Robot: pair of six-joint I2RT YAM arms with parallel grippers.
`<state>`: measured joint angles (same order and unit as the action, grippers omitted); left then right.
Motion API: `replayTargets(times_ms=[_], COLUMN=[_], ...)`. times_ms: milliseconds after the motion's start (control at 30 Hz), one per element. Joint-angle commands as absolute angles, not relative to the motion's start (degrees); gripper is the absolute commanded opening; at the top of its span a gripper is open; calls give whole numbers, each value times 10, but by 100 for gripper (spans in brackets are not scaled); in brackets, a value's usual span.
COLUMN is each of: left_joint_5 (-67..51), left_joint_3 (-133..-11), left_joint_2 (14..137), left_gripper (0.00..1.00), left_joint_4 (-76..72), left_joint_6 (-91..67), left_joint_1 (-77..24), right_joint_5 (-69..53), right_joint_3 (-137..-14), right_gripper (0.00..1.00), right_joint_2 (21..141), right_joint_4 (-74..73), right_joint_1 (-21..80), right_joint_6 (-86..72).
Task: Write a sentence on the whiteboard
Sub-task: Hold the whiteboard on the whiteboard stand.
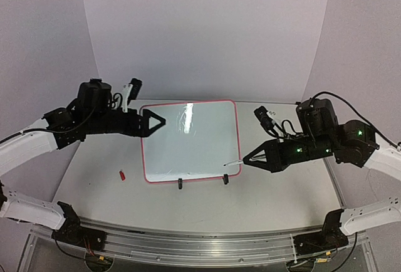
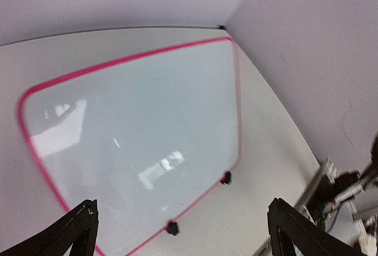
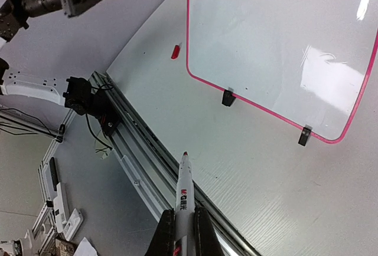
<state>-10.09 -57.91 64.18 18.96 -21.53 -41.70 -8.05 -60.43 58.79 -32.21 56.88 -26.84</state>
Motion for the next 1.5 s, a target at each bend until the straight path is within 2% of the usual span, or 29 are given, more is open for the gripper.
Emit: replayTargets(times_ms=[0,133,200,267,333,433,667,1000,1167,1467], left_joint_5=[-141,-256,-380,-506,-596,-671,-714,-761,-784,-818], left_joint_3=[-542,-530,-519,-491,-463,-484,-492,-575,-591,-616], left_joint_2=[637,661,697,729,762,817,875,991,1025,1069], left_gripper=[100,100,100,100,100,100,99,86,76,48], left_joint_4=[161,114,69,-39,-158,-187,-213,-167,-203,-225], left_joint_6=[-262,-232,-229,-253,-281,-245,-189,-124,-144,-144], left_joint_1=[-272,-163,-71,-20,-2,-2,-2,-27,-35,-49], right_joint_5=[-80,-84,-85,-88,-85,-92,-94,-126,-131,-132], right_joint_3=[-601,-610,-616,-619,-625,-639,-662,-679,-683,-690], right_gripper=[0,0,0,0,0,0,0,0,0,0], right_joint_2=[600,619,627,635,648,667,705,745,754,768], right_joint_4=[-310,-305,-301,-294,-288,-285,-271,-229,-215,-213], right_joint_1=[569,569,569,569,569,569,569,569,569,569], right_joint_6=[-273,-272,-268,-260,-256,-250,-238,-241,-242,-241])
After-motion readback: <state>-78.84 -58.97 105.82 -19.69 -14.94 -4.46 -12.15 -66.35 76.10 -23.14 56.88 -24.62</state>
